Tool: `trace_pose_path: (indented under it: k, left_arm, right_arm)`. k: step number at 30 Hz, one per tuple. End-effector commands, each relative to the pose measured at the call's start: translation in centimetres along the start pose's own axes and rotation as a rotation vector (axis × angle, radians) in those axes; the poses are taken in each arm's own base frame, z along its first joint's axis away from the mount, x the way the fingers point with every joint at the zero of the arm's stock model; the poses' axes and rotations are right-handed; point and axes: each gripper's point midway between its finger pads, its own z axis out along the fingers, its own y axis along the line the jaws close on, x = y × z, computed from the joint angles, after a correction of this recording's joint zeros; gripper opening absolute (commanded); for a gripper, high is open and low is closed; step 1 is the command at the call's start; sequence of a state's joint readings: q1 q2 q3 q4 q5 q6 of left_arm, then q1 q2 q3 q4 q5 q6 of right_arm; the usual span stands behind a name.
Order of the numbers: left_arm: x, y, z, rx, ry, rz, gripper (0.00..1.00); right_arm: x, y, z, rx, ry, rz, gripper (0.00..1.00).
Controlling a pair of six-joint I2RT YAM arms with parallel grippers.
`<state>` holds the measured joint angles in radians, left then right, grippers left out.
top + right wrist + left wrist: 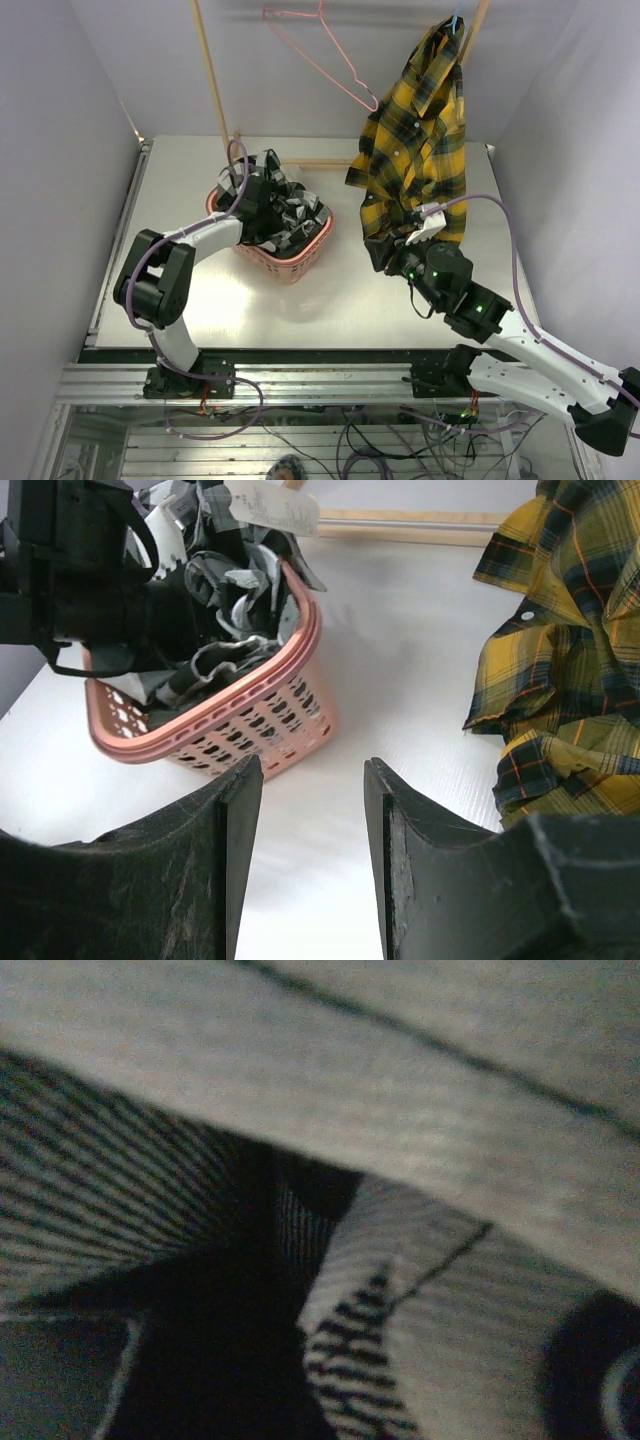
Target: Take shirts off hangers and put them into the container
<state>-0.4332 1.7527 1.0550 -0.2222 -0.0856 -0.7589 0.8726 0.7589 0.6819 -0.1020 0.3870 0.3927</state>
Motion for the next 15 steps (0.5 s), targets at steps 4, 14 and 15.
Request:
trace_pose_path:
  k: [4,14,15]
  left_arm:
    - [16.7,12.6,2.5,-0.33,0.46,-0.006,0.25]
    - [11.0,9.5,-2.0,-0.27,0.298,0.018,0.22]
    - [10.0,9.1,-2.9,-0.266,0.273,0.024,0.22]
  right_arm:
    - [-0.7,0.5,-0.1,-0.015,-0.015,0.021,0.45]
    - [-0.5,1.0,0.3,-0.031,-0.005,0.015,0.45]
    - [-0.5,1.1,0.4,-0.035,-0.005,0.016,0.45]
